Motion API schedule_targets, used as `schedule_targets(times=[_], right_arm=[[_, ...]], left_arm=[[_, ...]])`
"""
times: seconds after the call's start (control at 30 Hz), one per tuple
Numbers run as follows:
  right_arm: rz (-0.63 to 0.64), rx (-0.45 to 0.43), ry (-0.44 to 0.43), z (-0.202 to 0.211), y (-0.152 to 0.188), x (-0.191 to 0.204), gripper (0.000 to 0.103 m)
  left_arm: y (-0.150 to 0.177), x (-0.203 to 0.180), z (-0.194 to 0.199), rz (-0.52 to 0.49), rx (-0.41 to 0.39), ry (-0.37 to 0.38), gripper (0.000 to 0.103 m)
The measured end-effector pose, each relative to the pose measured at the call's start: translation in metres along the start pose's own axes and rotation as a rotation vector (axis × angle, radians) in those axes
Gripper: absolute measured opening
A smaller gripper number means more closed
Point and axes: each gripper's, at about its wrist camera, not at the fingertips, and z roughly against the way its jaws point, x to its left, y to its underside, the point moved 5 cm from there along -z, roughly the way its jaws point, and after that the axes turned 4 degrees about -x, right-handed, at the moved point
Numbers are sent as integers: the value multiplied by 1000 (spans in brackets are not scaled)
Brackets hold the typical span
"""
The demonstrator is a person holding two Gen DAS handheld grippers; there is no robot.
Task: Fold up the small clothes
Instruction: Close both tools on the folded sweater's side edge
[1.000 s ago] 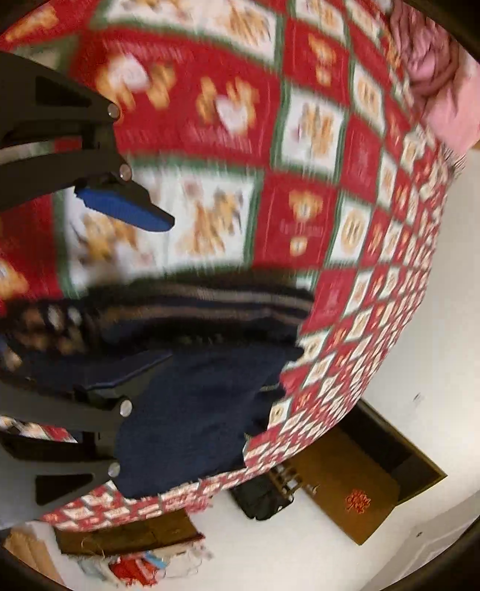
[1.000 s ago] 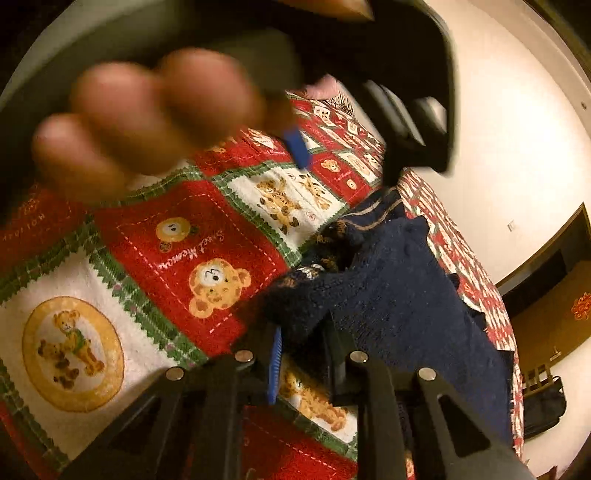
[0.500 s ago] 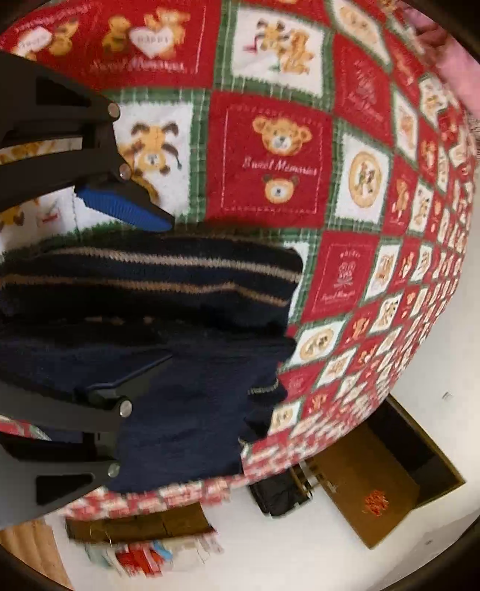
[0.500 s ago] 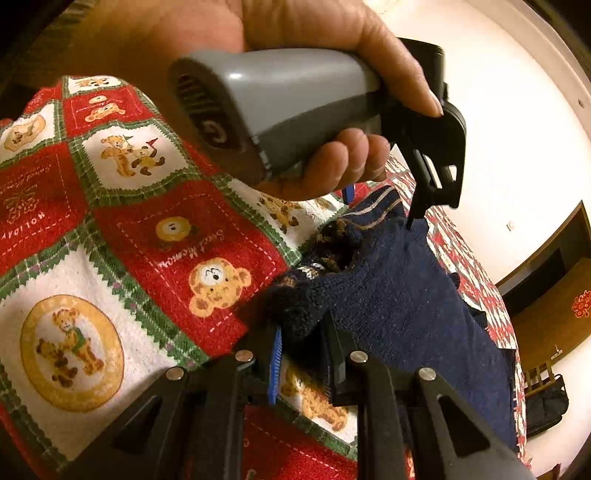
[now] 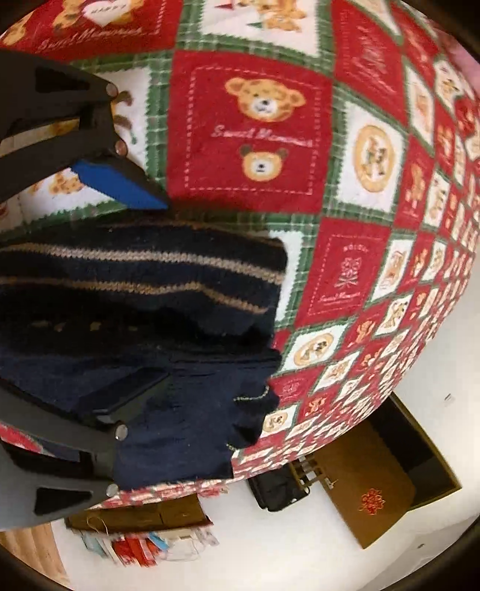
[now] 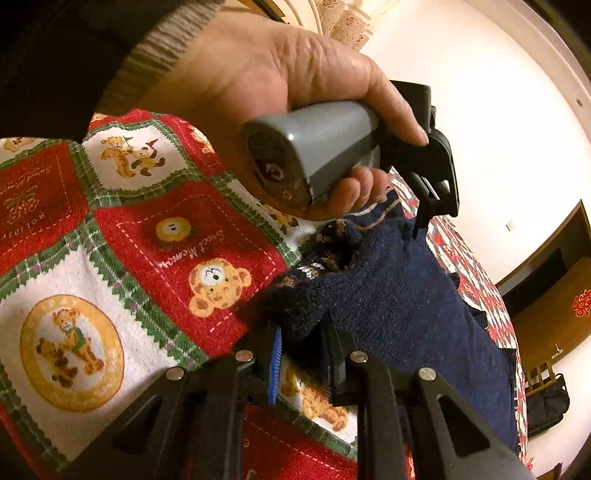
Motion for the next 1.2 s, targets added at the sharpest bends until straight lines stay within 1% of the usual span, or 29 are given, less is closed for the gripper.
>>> schedule_targets(times=[0.03,0.07,0.1,0.13,0.17,0.2,0.3,0.43,0.57,0.7,0.83,0.97,1.0,1.2], right_arm=[[0,-1,1,0,0,0,18],[-2,-2,1,0,0,0,18],[-6,-5,0,0,0,-1,18],[-10,-7,-2,1,1,-1,18],[-16,-10,-4,2,1,-2,18],[-20,-12,-7,1,1,-4,18],[-31,-20,-7,1,2,-7,15],[-80,-40,-29,3,3,-18,12],[-143,-90,-46,11,3,-33,11],[-220,-135,-77,27,3,-50,11],[-303,-157,-122,39,7,-80,11],[-366,-185,-123,48,16,-109,11],[-377,-188,-121,50,19,-110,11],[-512,-182,-139,59,40,-149,11]], left_arm=[[0,0,-1,-7,2,-4,80],[1,-2,-2,-28,-1,-29,65],[1,-2,-3,-43,5,-34,55],[2,-3,-4,-54,14,-37,35],[3,-5,-3,-58,15,-24,23],[2,-6,0,-62,9,-10,19],[1,-9,3,-78,1,-28,16],[-1,-8,4,-52,-10,-28,15],[-2,-13,9,-35,-25,-32,14],[-4,-20,21,4,-44,-14,14],[-5,-34,32,11,-68,5,14],[-9,-49,38,31,-93,32,14],[-11,-55,40,32,-102,38,14],[-13,-89,43,16,-141,62,14]])
